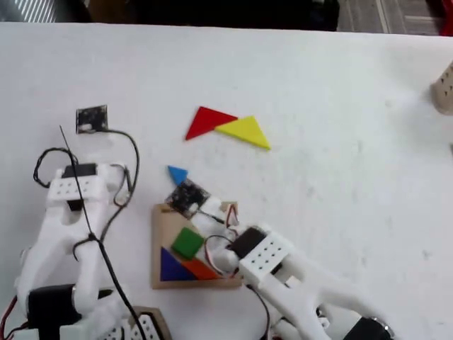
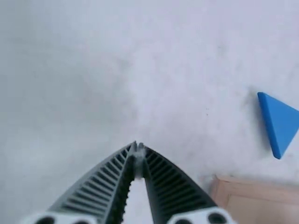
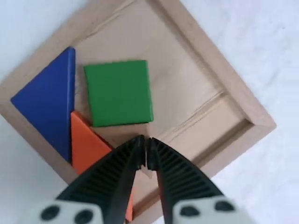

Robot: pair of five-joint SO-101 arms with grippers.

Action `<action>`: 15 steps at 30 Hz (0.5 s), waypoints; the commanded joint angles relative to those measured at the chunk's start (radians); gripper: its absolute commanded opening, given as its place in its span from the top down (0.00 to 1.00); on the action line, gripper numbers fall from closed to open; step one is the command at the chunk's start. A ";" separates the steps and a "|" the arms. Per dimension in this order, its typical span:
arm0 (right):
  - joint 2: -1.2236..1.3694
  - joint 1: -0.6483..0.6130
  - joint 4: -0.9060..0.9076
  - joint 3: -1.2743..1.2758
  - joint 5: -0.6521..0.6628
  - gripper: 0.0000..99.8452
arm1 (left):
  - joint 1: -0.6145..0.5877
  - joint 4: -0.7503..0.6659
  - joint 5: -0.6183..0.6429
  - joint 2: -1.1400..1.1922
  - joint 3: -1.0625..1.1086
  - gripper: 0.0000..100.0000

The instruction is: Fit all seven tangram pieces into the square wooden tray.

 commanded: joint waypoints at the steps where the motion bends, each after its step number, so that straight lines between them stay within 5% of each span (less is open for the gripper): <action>1: -0.022 -0.056 0.044 -0.026 0.003 0.98 | -0.013 -0.026 0.005 -0.001 -0.049 0.98; 15: -0.024 -0.065 0.120 -0.092 -0.006 0.98 | -0.013 -0.026 0.003 -0.001 -0.052 0.98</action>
